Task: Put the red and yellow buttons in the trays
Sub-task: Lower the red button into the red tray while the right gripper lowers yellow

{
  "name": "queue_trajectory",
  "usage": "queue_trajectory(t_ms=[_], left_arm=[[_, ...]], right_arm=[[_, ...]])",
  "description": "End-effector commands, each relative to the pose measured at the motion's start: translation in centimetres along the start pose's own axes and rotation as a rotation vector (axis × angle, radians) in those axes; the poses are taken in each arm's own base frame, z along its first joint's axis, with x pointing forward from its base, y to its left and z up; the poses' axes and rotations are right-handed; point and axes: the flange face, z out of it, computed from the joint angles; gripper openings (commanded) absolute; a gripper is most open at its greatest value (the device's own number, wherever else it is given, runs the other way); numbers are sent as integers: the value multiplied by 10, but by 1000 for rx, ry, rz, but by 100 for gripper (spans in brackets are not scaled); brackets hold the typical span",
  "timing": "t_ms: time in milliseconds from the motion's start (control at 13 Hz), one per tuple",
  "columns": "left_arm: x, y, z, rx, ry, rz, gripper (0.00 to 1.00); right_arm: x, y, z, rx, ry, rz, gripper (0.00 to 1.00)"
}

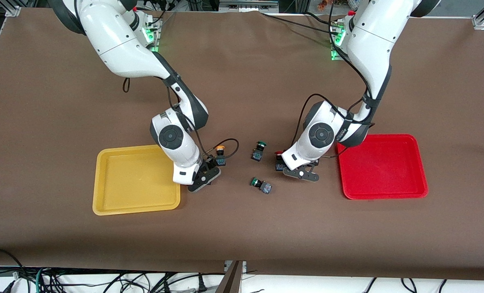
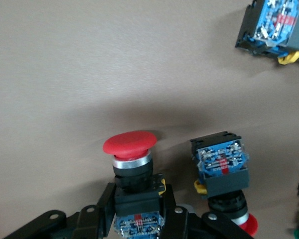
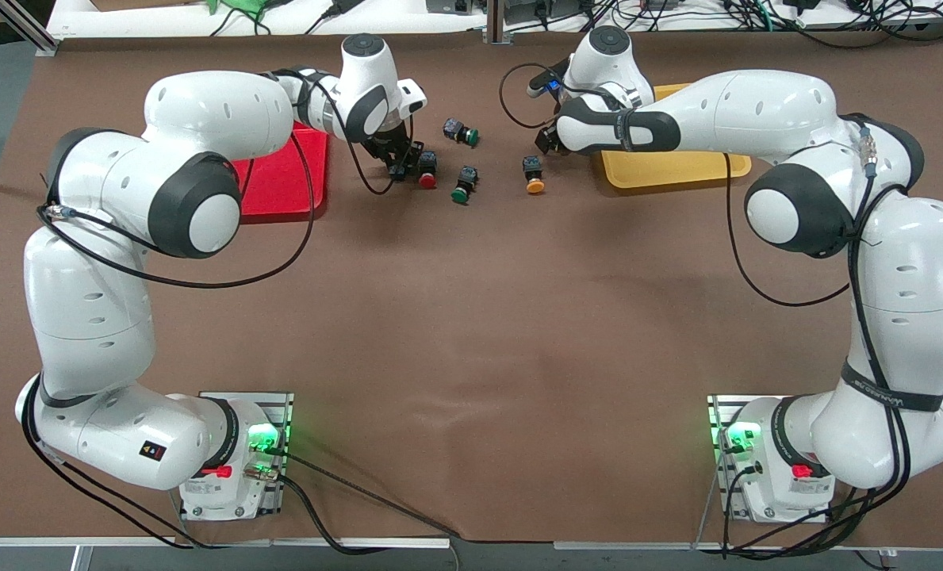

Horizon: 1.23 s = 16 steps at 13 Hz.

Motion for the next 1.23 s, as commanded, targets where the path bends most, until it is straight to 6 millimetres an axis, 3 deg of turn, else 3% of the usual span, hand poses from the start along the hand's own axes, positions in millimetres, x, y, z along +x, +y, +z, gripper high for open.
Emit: queue_trajectory(t_ms=[0,77,154,308,385,462,538,615,692,769,846,923,1000,1077,1154], left_arm=[[0,-52,-85,52,-49,-55,0],[-2,-83,-104,59,-91,-88,0],[-5,-107,-106,61,-131,-88,0],[-8,-180,-92,99,-167,-98,1],[-10,-218,-74,96,-190,-105,2],[-13,-252,-64,80,-192,-89,2],[-14,-264,-50,69,-197,-72,3],[-18,-266,-39,65,-211,-63,15],[-23,-266,-31,63,-219,-64,40],[-24,-264,-31,64,-219,-58,99],[-22,-263,-42,67,-210,-60,100],[-20,-260,-57,68,-201,-58,100],[-17,-247,-71,69,-182,-52,100],[-10,-225,-89,58,-149,-28,100],[-2,-205,-104,41,-120,-10,100]], right_arm=[[6,4,-3,5,14,-48,42],[6,10,-7,6,10,-56,21],[6,13,-11,7,-8,-58,6],[20,18,-45,10,-64,-46,0],[26,23,-69,22,-117,-34,0],[30,43,-93,21,-153,-17,0],[28,73,-111,27,-172,-21,0],[20,105,-115,31,-179,-43,0],[8,142,-117,33,-182,-75,0],[-7,176,-113,37,-192,-79,2],[-28,207,-104,46,-210,-63,8],[-43,221,-91,59,-230,-31,14],[-54,231,-81,63,-233,-3,30],[-62,234,-71,73,-244,11,53],[-66,239,-70,83,-244,26,65]])
